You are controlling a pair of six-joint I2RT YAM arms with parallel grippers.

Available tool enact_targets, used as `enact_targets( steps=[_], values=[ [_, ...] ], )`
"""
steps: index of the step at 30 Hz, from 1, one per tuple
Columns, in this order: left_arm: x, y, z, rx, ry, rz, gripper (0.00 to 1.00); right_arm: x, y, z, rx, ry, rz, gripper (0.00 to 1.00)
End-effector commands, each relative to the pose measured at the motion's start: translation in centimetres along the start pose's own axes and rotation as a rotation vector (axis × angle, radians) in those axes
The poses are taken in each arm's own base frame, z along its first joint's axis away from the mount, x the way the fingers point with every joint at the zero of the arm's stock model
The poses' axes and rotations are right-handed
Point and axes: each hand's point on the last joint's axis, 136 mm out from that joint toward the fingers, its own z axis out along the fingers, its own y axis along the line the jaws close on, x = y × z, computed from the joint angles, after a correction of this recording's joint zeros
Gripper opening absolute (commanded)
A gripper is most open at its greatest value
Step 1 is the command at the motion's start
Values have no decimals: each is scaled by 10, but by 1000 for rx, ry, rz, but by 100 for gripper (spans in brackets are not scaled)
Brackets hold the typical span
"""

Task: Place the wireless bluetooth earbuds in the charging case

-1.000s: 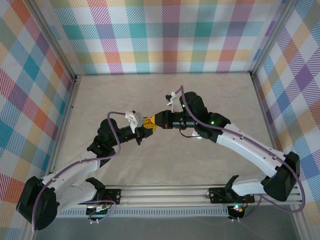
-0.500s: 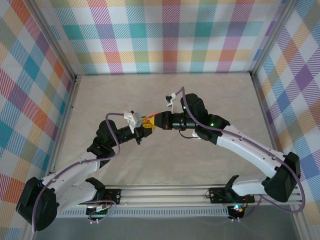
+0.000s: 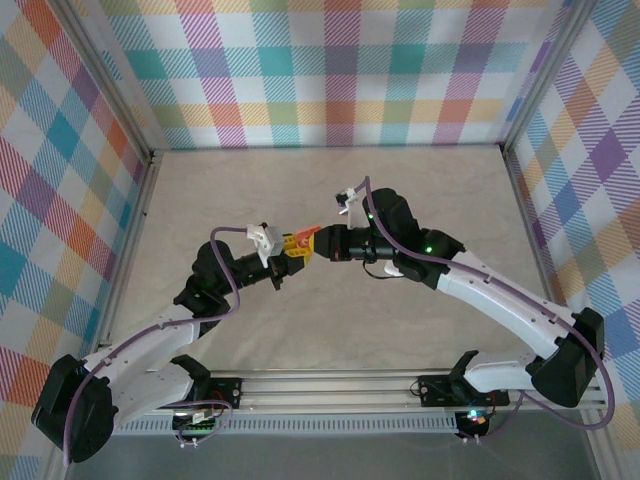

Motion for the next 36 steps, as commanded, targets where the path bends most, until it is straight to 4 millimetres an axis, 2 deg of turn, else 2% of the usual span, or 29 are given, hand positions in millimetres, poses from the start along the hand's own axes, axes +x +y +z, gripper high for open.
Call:
enact_targets(
  steps=[1, 4, 6, 12, 14, 17, 20, 23, 26, 31, 36],
  values=[
    [-26, -6, -5, 21, -87, 59, 0, -2, -3, -2, 38, 18, -38, 15],
    [-23, -6, -5, 20, -79, 56, 0, -5, 2, -5, 39, 25, -58, 28],
    [-21, -5, -5, 19, -72, 54, 0, -9, 7, -12, 44, 13, -78, 33],
    [-21, -6, -4, 26, -70, 51, 0, -18, 8, -29, 109, -5, -119, 38],
    [-20, -6, -4, 27, -65, 50, 0, -21, 17, -35, 94, -7, -149, 39],
    [-16, -9, -4, 44, -39, 52, 0, -34, 32, -55, 99, -32, -244, 41],
    [-15, -14, -3, 75, -28, 53, 0, -50, 20, -69, 202, -23, -281, 43],
    [-20, -22, -2, 130, -25, 57, 0, -56, -14, -64, 278, 63, -207, 44],
    [-23, -29, -1, 182, -15, 60, 0, -53, -26, -40, 187, 157, -121, 43],
    [-32, -35, -1, 222, -13, 74, 0, -37, -20, -4, 11, 284, -39, 39],
    [-35, -35, 2, 230, 1, 73, 0, -16, -6, 3, -93, 364, -17, 36]
  ],
)
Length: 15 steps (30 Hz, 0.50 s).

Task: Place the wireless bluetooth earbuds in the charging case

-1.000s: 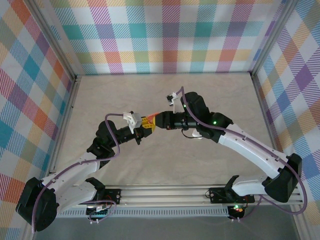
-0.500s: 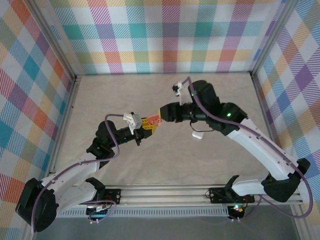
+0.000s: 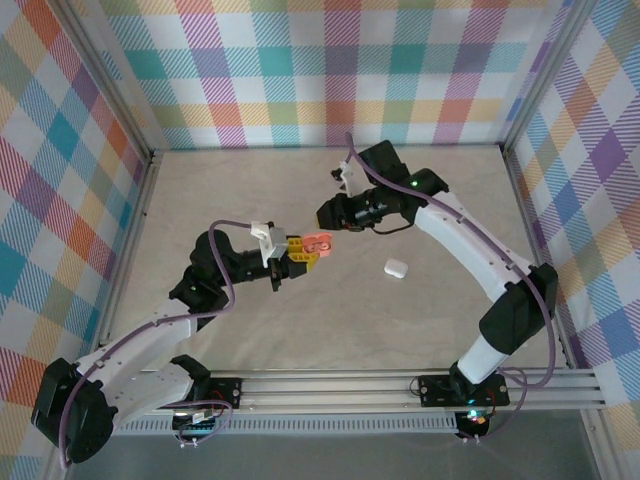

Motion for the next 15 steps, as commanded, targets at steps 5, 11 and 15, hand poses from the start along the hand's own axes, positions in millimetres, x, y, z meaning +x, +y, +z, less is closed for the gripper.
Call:
enact_targets(
  steps=[5, 11, 15],
  values=[
    [-8, 10, 5, -8, 4, -9, 0, 36, 47, -24, -175, 32, -75, 36],
    [0, 25, 12, -34, 3, -98, 0, 43, 39, -55, -69, -93, -136, 44],
    [-1, 33, 14, -42, -11, -172, 0, 36, 26, -72, -70, -226, -159, 48]
  ],
)
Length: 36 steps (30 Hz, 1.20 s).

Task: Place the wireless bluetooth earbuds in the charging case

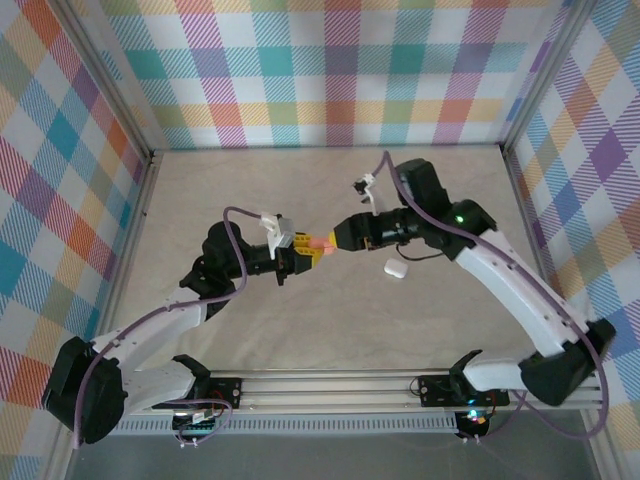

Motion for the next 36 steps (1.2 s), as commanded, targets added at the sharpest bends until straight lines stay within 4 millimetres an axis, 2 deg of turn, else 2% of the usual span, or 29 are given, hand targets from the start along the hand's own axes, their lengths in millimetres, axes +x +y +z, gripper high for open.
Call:
enact_targets(
  steps=[1, 5, 9, 13, 20, 28, 34, 36],
  values=[
    [-32, 7, -1, -8, -80, -32, 0, -9, -12, -8, -14, -110, -35, 49],
    [-40, 1, 2, 56, -65, -88, 0, -18, -22, -10, -91, -254, -36, 57],
    [-50, -3, 5, 105, -58, -135, 0, -20, -25, 2, -167, -285, -61, 63],
    [-62, -3, 7, 122, -76, -186, 0, -18, -16, 9, -270, -272, -85, 64],
    [-70, -1, 10, 136, -83, -235, 0, -17, -4, 5, -333, -287, -150, 59],
    [-74, -1, 14, 165, -92, -293, 0, -20, -8, 13, -356, -294, -159, 44],
    [-73, -2, 17, 171, -81, -326, 0, -25, -2, 13, -414, -307, -154, 18],
    [-72, -2, 18, 170, -77, -330, 2, -24, -3, 14, -417, -309, -153, 13]
  ],
)
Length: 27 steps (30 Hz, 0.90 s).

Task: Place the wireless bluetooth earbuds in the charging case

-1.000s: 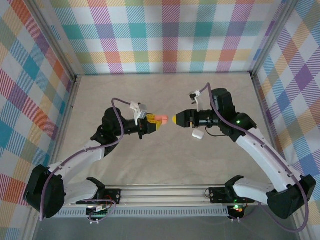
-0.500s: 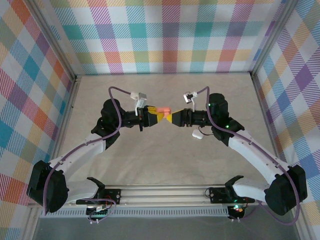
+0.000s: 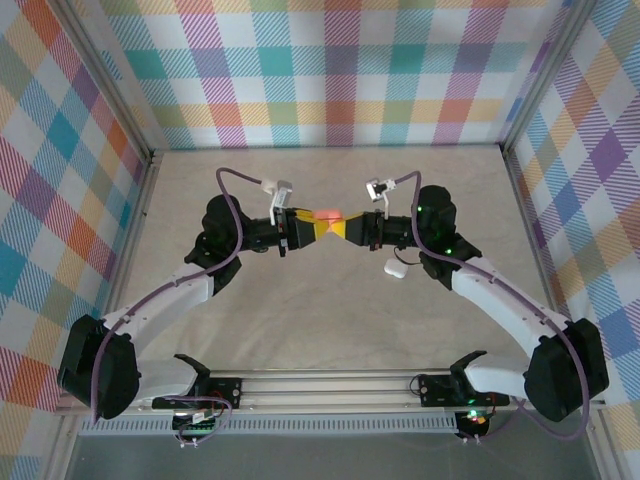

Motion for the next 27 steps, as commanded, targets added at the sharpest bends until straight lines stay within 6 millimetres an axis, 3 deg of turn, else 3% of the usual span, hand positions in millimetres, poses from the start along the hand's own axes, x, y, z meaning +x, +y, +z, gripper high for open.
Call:
enact_targets(
  steps=[1, 5, 9, 11, 12, 17, 21, 24, 27],
  values=[
    [-11, -14, 4, 48, -11, 37, 3, -2, 15, 2, -70, -14, -28, 10],
    [-11, -9, 3, 16, -29, 30, 22, -3, 12, -1, -46, -46, -38, 1],
    [-13, -5, -2, -35, -65, 28, 45, 0, 8, -5, -15, -62, -61, 0],
    [-13, -2, -6, -68, -83, 23, 76, 1, 8, -6, -5, -58, -73, 0],
    [-14, -1, -7, -79, -89, 24, 100, 2, 8, -6, -2, -55, -79, 0],
    [-12, 12, -14, -160, -104, 3, 100, 6, -5, -6, 59, -35, -50, 0],
    [3, 51, -33, -413, -55, -28, 100, 19, -56, -3, 274, 28, 122, 0],
    [21, 94, -68, -742, -6, -103, 100, 39, -102, 3, 415, 106, 278, 0],
    [40, 134, -128, -1140, -63, -280, 100, 62, -140, 16, 461, 167, 407, 0]
  ],
)
